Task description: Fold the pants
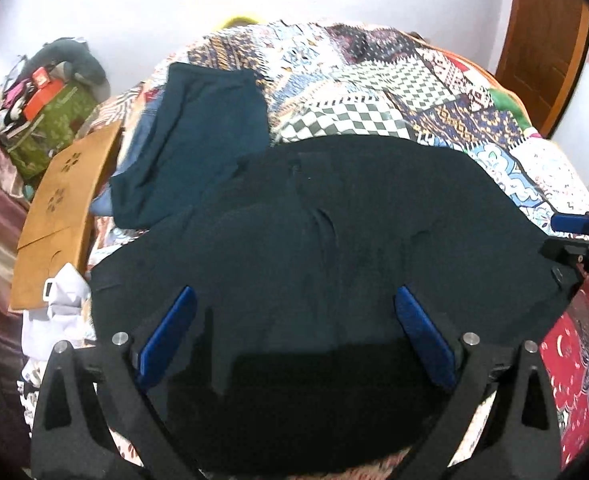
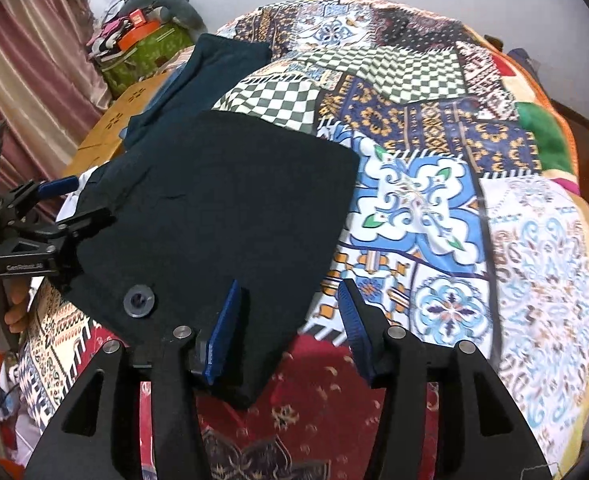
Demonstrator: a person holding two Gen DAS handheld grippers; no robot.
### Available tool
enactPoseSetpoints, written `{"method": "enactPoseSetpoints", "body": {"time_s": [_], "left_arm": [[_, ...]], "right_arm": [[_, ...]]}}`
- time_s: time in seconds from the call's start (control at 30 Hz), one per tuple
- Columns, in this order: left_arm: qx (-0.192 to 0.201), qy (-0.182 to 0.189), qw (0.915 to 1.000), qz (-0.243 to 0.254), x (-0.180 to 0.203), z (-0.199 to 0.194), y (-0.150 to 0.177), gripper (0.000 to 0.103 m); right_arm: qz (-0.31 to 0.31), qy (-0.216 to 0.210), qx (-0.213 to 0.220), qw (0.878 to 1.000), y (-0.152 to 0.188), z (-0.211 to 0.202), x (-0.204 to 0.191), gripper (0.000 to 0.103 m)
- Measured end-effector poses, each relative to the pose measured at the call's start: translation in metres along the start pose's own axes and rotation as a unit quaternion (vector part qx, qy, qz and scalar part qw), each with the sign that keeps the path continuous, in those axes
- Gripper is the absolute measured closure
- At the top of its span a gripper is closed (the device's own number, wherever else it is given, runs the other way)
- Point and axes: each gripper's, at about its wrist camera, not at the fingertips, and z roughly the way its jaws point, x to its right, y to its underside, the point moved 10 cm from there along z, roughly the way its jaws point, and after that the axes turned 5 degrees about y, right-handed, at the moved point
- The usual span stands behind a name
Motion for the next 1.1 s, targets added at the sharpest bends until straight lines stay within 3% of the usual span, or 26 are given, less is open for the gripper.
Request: {"method": "enactPoseSetpoints", "body": {"time_s": [0.13, 0.23, 0.47, 0.7, 0.8, 1.1], "left_arm": [[0.040, -0.028, 0.9987, -0.015, -0.019, -0.026, 0.000, 0.002], [0.067, -0.040, 0.9965, -0.029, -0.034, -0.045, -0.001, 0.002], [0.106, -0.032, 0.9880, -0.108, -0.083, -0.085, 0.003, 0.002], [0.045, 0.020, 0.9758, -0.213, -0.127, -0.073, 0.041, 0.002], [0.017, 0.020, 0.9713, -0.236, -0.138, -0.058, 0.061, 0.002], [-0.036, 0.078, 0.9510, -0.297, -0.137, -0.028, 0.107, 0.002]], "right_arm": [[-0.001, 0.031, 0.034, 0.999, -0.012, -0.017, 0.005, 0.055], [0.004, 0.030, 0.057, 0.998, -0.024, -0.029, 0.003, 0.054], [-0.010, 0.034, 0.122, 0.992, -0.057, -0.054, -0.019, 0.049], [-0.033, 0.013, 0.135, 0.990, -0.068, -0.044, -0.063, 0.040], [-0.054, 0.003, 0.121, 0.991, -0.066, -0.031, -0.084, 0.040], [-0.123, 0.005, 0.053, 0.991, -0.051, 0.021, -0.125, 0.040]]}}
